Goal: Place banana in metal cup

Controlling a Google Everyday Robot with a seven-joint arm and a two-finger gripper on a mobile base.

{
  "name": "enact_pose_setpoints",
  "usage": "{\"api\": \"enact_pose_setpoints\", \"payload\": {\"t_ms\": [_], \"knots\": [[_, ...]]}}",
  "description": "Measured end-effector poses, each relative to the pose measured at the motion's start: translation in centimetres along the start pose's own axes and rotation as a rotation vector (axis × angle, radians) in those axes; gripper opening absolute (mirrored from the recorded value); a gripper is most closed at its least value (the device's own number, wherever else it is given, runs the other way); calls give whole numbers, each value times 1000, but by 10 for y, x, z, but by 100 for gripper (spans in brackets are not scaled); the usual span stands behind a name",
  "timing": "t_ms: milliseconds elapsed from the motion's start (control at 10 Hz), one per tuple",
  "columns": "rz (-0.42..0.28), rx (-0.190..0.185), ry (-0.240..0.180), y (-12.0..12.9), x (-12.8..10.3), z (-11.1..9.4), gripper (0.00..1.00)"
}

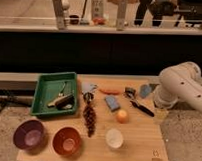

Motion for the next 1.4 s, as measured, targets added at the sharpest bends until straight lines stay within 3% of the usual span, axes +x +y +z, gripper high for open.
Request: {"api": "enact_pose_setpoints", "payload": {"t_ms": [500,700,900,1000,1200,1400], "knots": [[0,0,0,0,0,0,84],[-6,1,2,0,-2,0,80],[-39,7,5,-4,-23,1,80],[-66,10,6,-7,-49,1,80],[-102,16,6,-11,-76,1,80],[-125,19,-1,-14,-89,2,80]]}}
